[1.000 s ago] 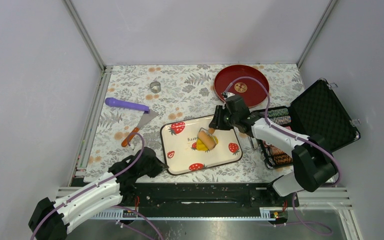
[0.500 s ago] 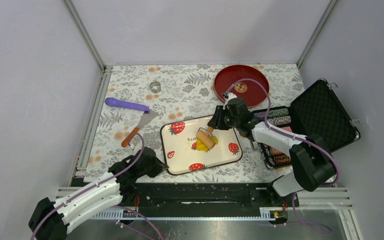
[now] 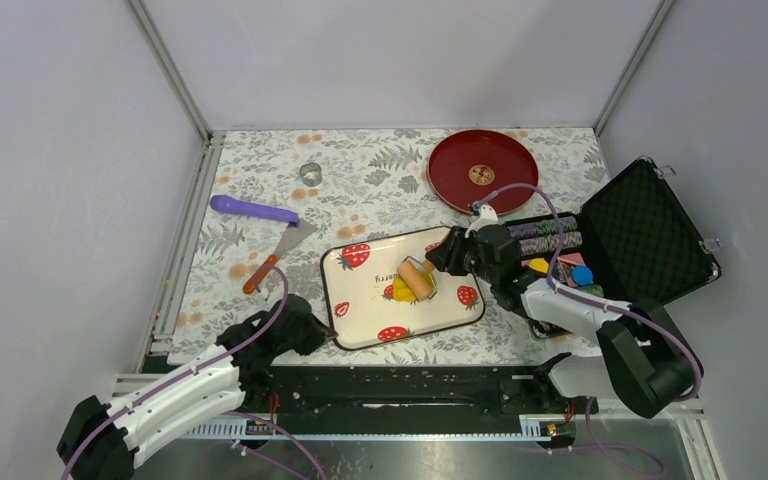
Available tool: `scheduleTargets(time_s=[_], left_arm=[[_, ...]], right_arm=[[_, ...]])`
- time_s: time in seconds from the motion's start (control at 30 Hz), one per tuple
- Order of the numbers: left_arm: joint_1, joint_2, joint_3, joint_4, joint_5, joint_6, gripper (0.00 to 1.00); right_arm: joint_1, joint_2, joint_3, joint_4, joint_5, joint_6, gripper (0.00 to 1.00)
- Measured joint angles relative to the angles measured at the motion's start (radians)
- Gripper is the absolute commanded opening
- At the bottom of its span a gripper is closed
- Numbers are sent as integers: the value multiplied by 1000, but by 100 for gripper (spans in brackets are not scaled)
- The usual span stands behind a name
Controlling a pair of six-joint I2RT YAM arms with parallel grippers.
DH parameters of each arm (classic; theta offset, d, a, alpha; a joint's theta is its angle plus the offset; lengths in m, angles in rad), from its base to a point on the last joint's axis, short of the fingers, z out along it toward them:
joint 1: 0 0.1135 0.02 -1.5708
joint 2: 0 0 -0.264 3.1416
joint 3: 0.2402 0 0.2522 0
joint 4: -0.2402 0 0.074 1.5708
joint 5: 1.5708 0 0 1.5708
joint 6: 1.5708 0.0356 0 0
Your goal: Roll out the dumpling wrappers from the dough
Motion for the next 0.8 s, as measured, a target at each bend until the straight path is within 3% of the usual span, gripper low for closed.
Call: scheduleTargets(time_s=[0.53, 0.8], left_arm=[[0, 0, 0, 0, 0, 0, 0], [0, 0, 0, 0, 0, 0, 0]], right_arm=[[33, 62, 51, -11, 35, -14, 0], [51, 80, 23, 66, 52, -23, 0]])
